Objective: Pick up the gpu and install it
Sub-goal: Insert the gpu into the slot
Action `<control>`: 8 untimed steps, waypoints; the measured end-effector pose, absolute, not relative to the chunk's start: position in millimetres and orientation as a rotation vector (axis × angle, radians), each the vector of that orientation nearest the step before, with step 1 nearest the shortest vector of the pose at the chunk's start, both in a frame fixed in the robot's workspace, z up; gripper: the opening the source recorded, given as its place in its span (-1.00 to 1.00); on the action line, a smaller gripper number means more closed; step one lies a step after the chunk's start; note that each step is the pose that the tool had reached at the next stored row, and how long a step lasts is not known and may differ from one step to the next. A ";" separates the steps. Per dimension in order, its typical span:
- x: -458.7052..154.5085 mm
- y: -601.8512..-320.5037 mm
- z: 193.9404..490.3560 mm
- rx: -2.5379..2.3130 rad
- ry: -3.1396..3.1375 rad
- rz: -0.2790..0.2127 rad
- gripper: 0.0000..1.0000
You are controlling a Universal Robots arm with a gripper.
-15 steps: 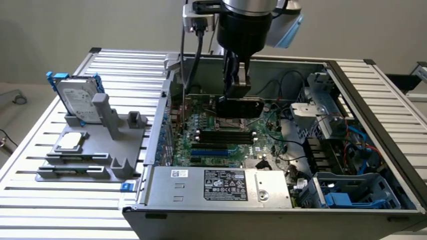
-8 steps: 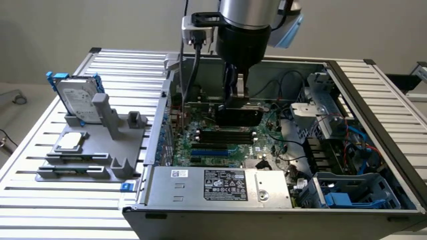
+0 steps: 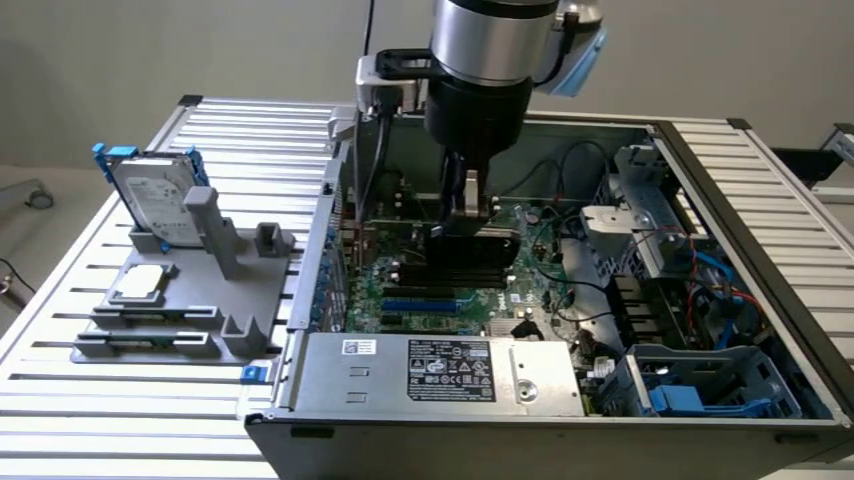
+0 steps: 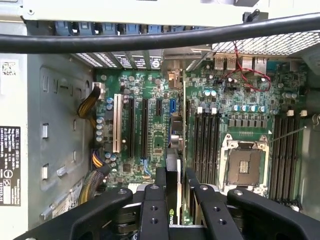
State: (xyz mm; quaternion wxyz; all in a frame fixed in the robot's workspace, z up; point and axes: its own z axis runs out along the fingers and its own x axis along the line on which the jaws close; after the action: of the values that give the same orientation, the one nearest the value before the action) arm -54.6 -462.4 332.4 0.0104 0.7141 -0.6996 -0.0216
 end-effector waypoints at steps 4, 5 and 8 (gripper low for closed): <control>-57.3 -463.1 325.1 2.209 -2.205 -0.068 -0.48; -58.1 -463.3 323.3 2.204 -2.209 -0.068 -0.48; -61.8 -464.8 317.8 2.197 -2.217 -0.068 -0.48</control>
State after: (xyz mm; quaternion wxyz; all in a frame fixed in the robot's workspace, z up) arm -61.8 -464.8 317.8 0.0100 0.7037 -0.7101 -0.0218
